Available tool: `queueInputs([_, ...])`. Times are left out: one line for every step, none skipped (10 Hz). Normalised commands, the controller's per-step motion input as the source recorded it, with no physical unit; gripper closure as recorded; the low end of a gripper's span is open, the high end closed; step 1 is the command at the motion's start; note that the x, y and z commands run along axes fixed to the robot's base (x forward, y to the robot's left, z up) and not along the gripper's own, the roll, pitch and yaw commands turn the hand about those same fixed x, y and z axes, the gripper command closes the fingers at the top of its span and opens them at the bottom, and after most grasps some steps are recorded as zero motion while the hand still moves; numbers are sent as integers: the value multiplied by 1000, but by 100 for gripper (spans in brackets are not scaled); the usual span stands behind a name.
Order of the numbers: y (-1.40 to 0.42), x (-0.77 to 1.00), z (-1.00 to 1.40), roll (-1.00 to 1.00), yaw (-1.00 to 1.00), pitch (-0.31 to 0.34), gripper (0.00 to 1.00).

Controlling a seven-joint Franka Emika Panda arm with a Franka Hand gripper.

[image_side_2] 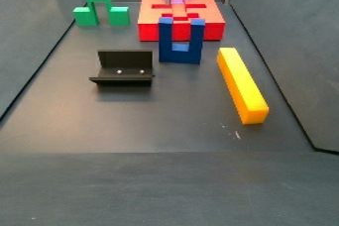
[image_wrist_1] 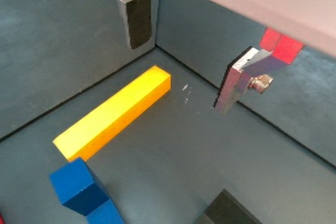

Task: Pick up the blue object. Move up. Move to above the board. Insert the blue object.
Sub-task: Pick up the blue object.

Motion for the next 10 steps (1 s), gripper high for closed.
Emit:
queueInputs([0, 0, -34, 6, 0, 0, 0])
queueInputs([-94, 0, -151, 24, 0, 0, 0])
queueInputs([-189, 0, -220, 39, 0, 0, 0])
queueInputs([-291, 0, -254, 43, 0, 0, 0])
queueInputs([-511, 0, -283, 66, 0, -7, 0])
queueInputs([-686, 0, -306, 104, 0, -4, 0])
queueInputs([-731, 0, -326, 84, 0, -4, 0])
queueInputs([-694, 0, -346, 66, 0, -10, 0])
queueInputs([-611, -11, -380, 34, 0, -20, 0])
queueInputs([-411, -3, -214, 16, 0, -14, 0])
